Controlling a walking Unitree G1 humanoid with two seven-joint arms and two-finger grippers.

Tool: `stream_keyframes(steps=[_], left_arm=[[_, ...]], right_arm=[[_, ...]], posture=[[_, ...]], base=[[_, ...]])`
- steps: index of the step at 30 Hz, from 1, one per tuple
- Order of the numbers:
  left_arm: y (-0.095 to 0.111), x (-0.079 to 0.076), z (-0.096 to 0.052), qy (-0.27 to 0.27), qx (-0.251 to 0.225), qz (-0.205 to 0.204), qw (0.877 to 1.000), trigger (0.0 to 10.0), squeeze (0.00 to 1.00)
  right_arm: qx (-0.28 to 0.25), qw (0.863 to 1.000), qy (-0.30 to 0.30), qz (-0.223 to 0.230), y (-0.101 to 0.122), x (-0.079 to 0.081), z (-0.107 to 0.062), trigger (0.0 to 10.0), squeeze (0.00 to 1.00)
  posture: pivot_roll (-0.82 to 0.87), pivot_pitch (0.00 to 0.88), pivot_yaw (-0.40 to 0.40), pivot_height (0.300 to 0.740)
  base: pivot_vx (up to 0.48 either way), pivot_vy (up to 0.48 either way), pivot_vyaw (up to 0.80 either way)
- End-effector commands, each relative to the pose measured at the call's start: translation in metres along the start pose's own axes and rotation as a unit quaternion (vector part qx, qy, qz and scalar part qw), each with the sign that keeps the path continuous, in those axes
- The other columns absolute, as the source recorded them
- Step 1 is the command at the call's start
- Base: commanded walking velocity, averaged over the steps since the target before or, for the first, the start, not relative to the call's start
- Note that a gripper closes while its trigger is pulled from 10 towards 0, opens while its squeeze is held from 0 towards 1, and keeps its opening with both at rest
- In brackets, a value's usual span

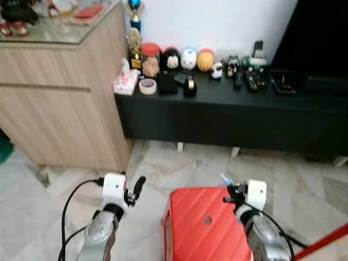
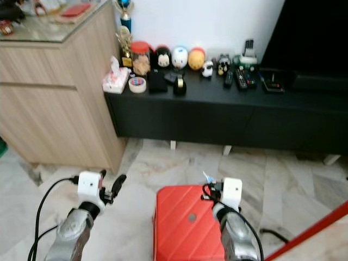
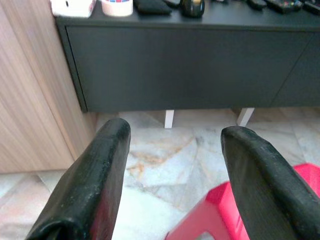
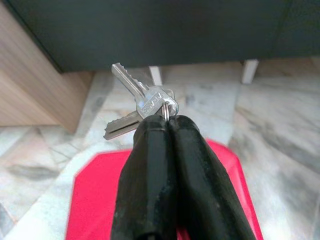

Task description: Hang keys on a hook

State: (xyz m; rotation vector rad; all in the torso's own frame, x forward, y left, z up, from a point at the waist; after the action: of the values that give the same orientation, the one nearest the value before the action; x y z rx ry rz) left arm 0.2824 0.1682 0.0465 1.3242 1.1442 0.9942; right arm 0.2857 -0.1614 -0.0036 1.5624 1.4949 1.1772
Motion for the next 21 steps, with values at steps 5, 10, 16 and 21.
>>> stream_keyframes(steps=[5,10,16,21], left_arm=[[-0.0034,-0.0028,-0.0001,-0.009,0.003,-0.005,1.000,10.0,0.00],[-0.0020,-0.0029,-0.0004,-0.010,-0.002,-0.008,1.000,10.0,0.00],[-0.0021,-0.0031,-0.0008,-0.011,-0.004,-0.008,1.000,10.0,0.00],[-0.0016,-0.0038,-0.0009,-0.016,-0.006,-0.009,1.000,10.0,0.00]], right_arm=[[0.015,1.000,0.005,-0.004,-0.0036,-0.0004,0.0002,10.0,0.00],[0.018,1.000,0.009,-0.005,-0.0050,0.0014,0.0006,10.0,0.00],[0.019,1.000,0.013,-0.005,-0.0065,0.0037,0.0005,10.0,0.00],[0.020,1.000,0.012,-0.005,-0.0067,0.0033,0.0007,10.0,0.00]], posture=[[0.05,0.000,-0.085,0.737],[0.05,0.000,-0.087,0.737],[0.05,0.000,-0.087,0.737],[0.06,0.000,-0.086,0.737]], base=[[0.000,0.000,0.00],[0.000,0.000,0.00],[0.000,0.000,0.00],[0.000,0.000,0.00]])
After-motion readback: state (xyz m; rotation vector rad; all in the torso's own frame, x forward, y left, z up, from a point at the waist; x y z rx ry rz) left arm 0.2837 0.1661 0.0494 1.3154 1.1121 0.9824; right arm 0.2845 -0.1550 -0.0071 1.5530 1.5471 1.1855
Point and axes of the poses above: a point about 5 cm out from each wrist's last joint towards the gripper, its own z axis pointing out of the wrist towards the gripper, its own y axis along the axis of the wrist's last joint, x = y × z, the point moved 1 cm from there along z, pointing out of the wrist towards the gripper, and after that the axes turned 4 degrees about -z, right-handed, at the moved point
